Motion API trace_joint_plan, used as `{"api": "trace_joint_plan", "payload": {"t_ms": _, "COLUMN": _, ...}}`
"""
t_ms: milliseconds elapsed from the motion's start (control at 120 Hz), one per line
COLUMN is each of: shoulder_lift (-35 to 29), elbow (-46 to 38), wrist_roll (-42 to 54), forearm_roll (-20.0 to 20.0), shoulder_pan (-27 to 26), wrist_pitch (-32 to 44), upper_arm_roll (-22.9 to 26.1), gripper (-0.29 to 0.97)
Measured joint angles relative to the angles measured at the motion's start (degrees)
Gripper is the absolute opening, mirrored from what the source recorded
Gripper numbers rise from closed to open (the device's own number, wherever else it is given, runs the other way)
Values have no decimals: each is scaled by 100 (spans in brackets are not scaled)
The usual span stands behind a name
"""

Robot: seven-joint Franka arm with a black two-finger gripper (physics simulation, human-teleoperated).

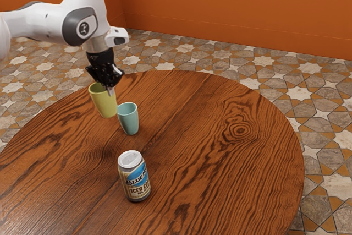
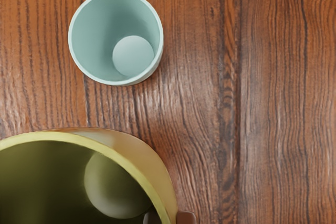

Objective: Place the left cup onto the right cup

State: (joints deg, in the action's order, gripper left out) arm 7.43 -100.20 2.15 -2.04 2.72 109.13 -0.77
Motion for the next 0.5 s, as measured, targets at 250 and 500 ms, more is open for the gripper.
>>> {"api": "trace_joint_plan", "payload": {"t_ms": 250, "shoulder_lift": 234, "elbow": 770, "wrist_roll": -102, "forearm_roll": -379, "shoulder_pan": -203, "wrist_pitch": -376, "upper_arm_roll": 54, "gripper": -11}}
{"api": "trace_joint_plan", "payload": {"t_ms": 500, "shoulder_lift": 797, "elbow": 1545, "wrist_roll": -171, "forearm_roll": -647, "shoulder_pan": -275, "wrist_pitch": -586, "upper_arm_roll": 93, "gripper": -11}}
